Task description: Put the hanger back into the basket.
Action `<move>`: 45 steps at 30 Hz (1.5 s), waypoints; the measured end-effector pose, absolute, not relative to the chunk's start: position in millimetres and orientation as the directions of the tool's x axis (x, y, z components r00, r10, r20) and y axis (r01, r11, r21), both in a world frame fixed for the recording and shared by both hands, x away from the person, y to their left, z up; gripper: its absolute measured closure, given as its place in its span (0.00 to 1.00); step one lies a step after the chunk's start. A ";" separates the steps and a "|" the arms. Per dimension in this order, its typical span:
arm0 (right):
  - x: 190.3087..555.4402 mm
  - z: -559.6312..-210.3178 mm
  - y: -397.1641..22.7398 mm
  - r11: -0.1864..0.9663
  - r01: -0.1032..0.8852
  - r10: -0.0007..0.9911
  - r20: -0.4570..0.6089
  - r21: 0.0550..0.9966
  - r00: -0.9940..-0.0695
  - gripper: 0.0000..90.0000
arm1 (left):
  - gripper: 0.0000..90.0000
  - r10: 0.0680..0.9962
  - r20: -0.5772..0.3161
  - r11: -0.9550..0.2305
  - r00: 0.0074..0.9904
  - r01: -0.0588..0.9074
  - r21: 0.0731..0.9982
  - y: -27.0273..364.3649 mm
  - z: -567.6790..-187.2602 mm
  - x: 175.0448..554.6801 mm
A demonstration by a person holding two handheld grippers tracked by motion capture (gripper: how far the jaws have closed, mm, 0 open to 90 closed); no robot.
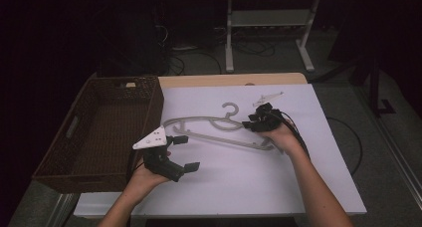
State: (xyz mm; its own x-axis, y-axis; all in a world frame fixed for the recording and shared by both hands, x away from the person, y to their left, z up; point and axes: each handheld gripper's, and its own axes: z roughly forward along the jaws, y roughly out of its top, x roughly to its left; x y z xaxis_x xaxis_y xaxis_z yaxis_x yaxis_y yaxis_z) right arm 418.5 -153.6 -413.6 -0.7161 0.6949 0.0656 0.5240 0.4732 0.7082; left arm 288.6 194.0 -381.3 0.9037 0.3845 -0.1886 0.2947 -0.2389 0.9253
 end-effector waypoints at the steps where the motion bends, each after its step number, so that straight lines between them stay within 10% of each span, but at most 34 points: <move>1: 420.1 -416.4 -154.3 0.485 0.534 0.694 0.067 0.693 -0.717 0.66 | 0.00 0.385 -0.189 -0.240 0.904 0.295 0.925 194.0 -381.5 288.7; 19: 432.6 -440.3 -164.3 0.575 0.552 0.660 0.056 0.603 -0.749 0.87 | 0.00 0.380 -0.198 -0.245 0.904 0.304 0.920 193.3 -383.6 289.9; 45: 408.3 -437.4 -181.5 0.632 0.496 0.553 0.101 0.596 -0.827 0.90 | 0.00 0.370 -0.199 -0.258 0.907 0.306 0.916 187.9 -385.2 289.5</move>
